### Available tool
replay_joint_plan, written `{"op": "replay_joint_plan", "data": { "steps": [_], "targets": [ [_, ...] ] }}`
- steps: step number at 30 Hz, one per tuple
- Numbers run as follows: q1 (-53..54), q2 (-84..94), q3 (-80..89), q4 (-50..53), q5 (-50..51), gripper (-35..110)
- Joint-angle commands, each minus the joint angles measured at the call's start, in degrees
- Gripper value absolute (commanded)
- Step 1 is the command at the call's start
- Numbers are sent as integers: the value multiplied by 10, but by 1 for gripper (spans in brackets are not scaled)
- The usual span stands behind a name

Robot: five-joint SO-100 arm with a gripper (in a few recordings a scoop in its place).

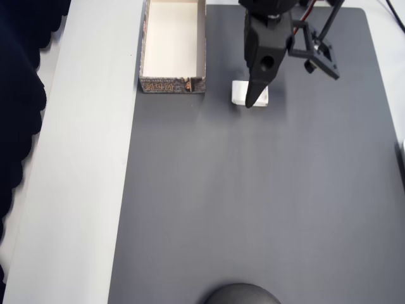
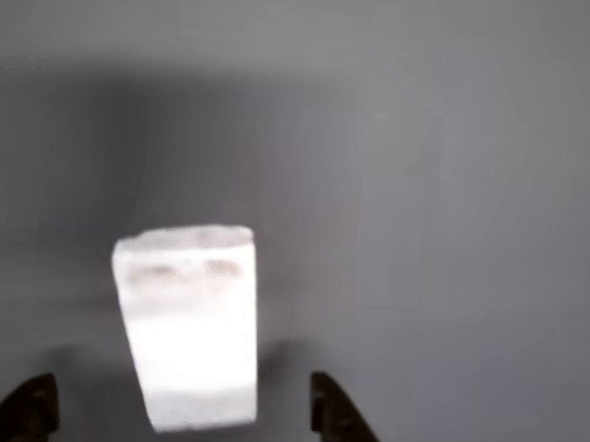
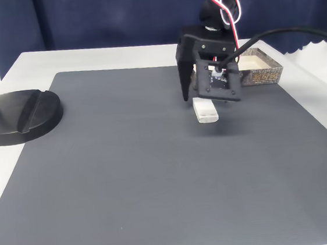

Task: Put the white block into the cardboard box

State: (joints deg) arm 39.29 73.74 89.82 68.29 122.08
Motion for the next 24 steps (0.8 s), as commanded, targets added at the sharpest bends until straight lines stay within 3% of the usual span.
{"op": "replay_joint_plan", "data": {
  "steps": [1, 24],
  "targets": [
    [-8, 0, -2, -9, -4, 36],
    [-5, -25, -17, -12, -3, 30]
  ]
}}
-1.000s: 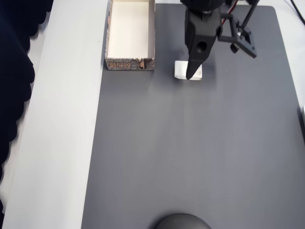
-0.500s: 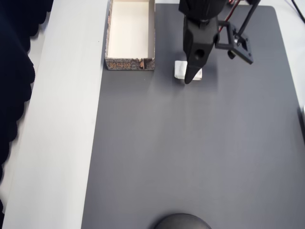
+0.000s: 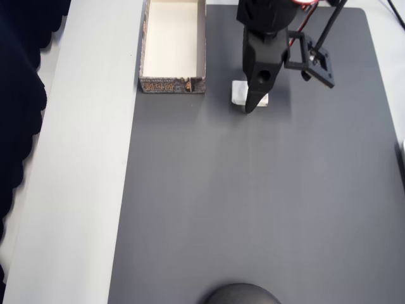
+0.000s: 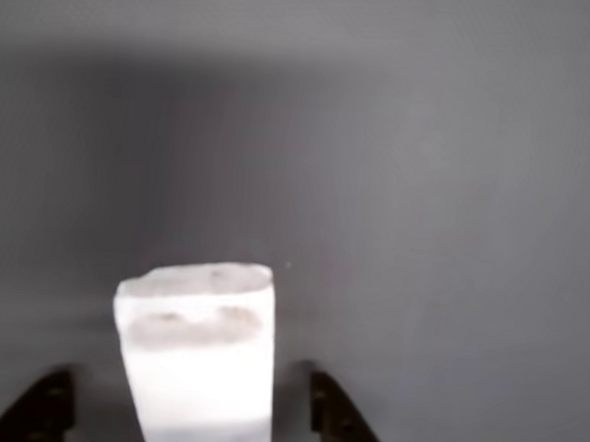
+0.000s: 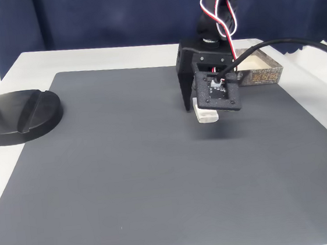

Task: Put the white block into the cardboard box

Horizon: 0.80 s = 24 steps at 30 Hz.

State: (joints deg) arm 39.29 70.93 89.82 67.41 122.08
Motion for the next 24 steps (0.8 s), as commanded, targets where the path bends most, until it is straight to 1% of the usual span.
{"op": "replay_joint_plan", "data": {
  "steps": [1, 9, 19, 24],
  "targets": [
    [-5, 4, -17, -4, -3, 29],
    [-5, 4, -17, -2, -1, 25],
    [-4, 6, -16, 8, 0, 6],
    [-4, 6, -16, 10, 1, 3]
  ]
}}
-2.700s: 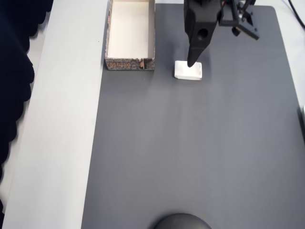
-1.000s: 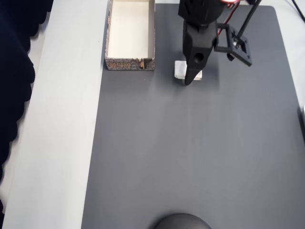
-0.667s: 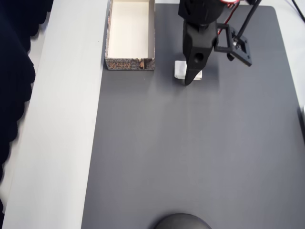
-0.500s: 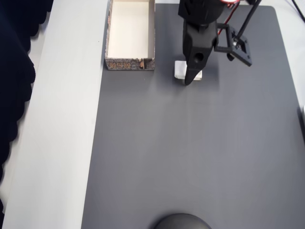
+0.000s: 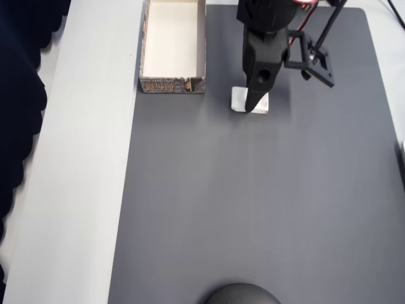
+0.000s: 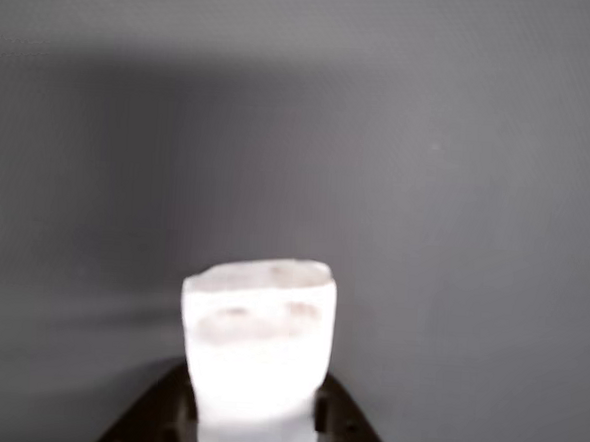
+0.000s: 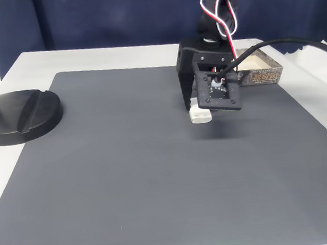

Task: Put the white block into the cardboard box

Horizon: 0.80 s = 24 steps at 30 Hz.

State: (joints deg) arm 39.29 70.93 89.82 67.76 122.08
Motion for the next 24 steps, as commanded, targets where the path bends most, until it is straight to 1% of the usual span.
{"op": "replay_joint_plan", "data": {
  "steps": [1, 11, 17, 24],
  "targets": [
    [-4, 6, -16, 6, 1, 3],
    [-3, 25, -15, 18, -6, 3],
    [31, 120, -40, 98, -110, 1],
    [83, 156, -158, 209, -189, 0]
  ]
}}
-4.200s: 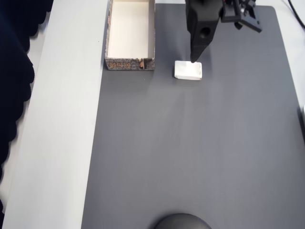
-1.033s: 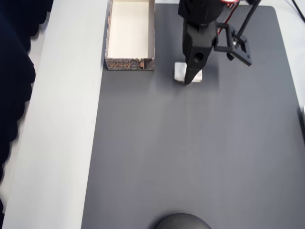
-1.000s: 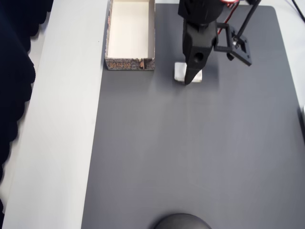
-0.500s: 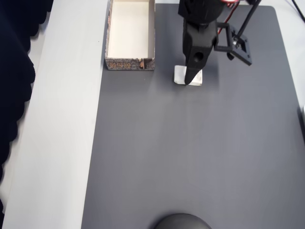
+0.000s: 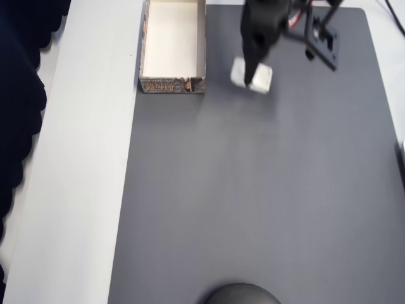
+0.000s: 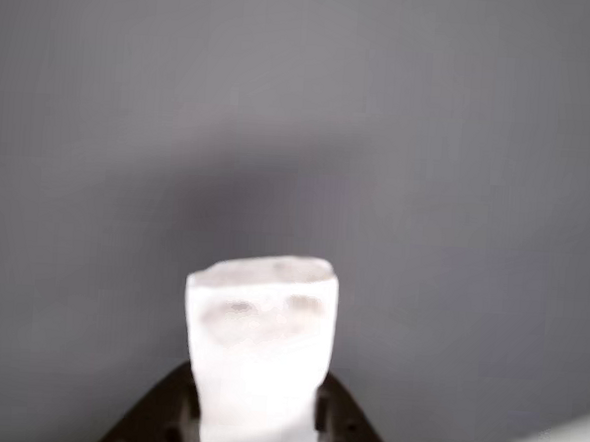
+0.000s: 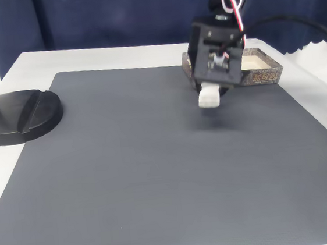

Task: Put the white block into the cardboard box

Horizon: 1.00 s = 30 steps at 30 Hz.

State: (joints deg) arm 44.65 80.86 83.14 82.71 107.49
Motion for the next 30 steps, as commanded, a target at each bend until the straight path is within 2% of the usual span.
{"op": "replay_joint_plan", "data": {
  "steps": [1, 3, 6, 9, 21, 30],
  "targets": [
    [37, 57, -104, 68, -54, 0],
    [50, 55, -122, 80, -91, 0],
    [70, 47, -132, 88, -230, -2],
    [94, 34, -145, 88, -302, -2],
    [219, -75, -285, 103, -367, -2],
    [258, -145, -331, 103, -371, -2]
  ]
}}
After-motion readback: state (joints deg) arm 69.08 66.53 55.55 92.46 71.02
